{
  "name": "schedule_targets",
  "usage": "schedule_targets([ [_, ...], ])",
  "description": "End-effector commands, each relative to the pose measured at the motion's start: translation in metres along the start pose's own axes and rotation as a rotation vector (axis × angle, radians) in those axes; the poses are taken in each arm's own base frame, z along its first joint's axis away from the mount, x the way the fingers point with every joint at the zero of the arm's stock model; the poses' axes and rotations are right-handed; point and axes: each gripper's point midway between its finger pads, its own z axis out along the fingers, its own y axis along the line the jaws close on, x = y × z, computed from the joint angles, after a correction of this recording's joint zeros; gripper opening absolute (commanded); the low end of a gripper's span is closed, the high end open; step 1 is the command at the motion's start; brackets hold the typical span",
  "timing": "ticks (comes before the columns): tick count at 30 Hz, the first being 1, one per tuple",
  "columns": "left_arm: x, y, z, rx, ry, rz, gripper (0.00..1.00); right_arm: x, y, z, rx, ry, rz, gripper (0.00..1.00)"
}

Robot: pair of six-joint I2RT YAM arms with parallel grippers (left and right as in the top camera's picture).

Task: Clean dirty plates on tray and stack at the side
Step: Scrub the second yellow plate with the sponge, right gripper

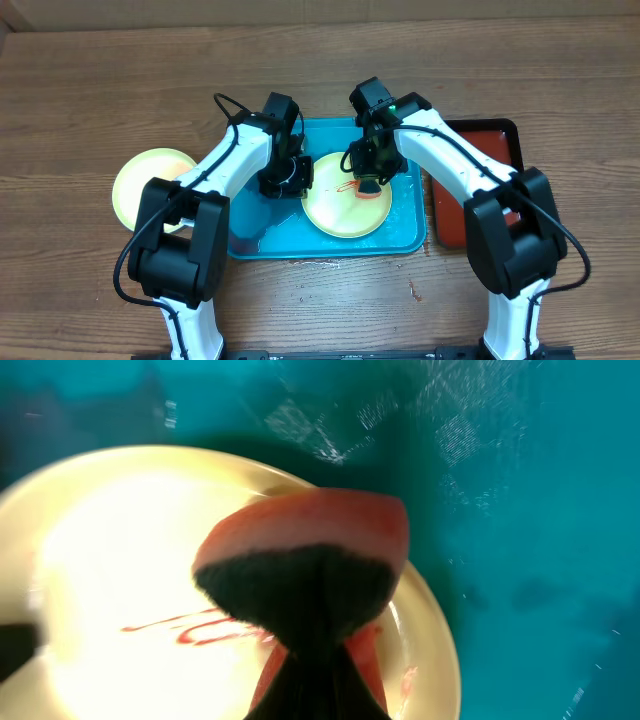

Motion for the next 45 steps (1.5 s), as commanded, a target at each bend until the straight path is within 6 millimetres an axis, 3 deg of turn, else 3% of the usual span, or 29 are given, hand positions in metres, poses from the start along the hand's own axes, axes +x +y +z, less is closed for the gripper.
schedule_targets([
  [1,-0.004,0.004,-0.006,-0.001,-0.018,-0.022,0.04,-0.004,-0.002,0.009,0.016,0.010,0.015,0.04],
  [5,-0.004,0.004,-0.006,0.004,-0.017,-0.022,0.04,0.000,-0.003,0.025,0.015,0.049,0.019,0.04],
  [9,-0.002,-0.003,-0.007,0.040,-0.005,-0.013,0.05,-0.002,0.009,0.031,-0.050,0.053,0.010,0.04],
  [14,0.000,-0.009,-0.007,0.075,0.005,-0.012,0.04,-0.003,0.041,0.028,-0.208,0.058,-0.016,0.04],
  [20,-0.002,-0.010,-0.007,0.080,0.000,-0.011,0.04,0.014,0.090,0.028,-0.302,0.075,-0.110,0.04],
  [26,-0.002,-0.010,-0.007,0.080,-0.001,-0.011,0.04,0.023,0.100,0.028,-0.316,0.098,-0.123,0.04],
  [31,-0.002,-0.008,-0.007,0.080,-0.002,-0.015,0.04,0.016,0.067,0.028,-0.220,0.097,-0.088,0.04],
  [39,-0.006,0.000,-0.010,0.081,-0.010,-0.039,0.04,-0.002,-0.037,0.012,0.175,0.067,0.011,0.04],
  [42,-0.008,0.002,-0.011,0.082,-0.013,-0.045,0.04,-0.007,-0.053,0.006,0.224,0.057,0.029,0.04],
  [45,-0.008,0.003,-0.011,0.082,-0.013,-0.047,0.04,-0.010,-0.049,0.006,0.195,0.049,0.019,0.04],
])
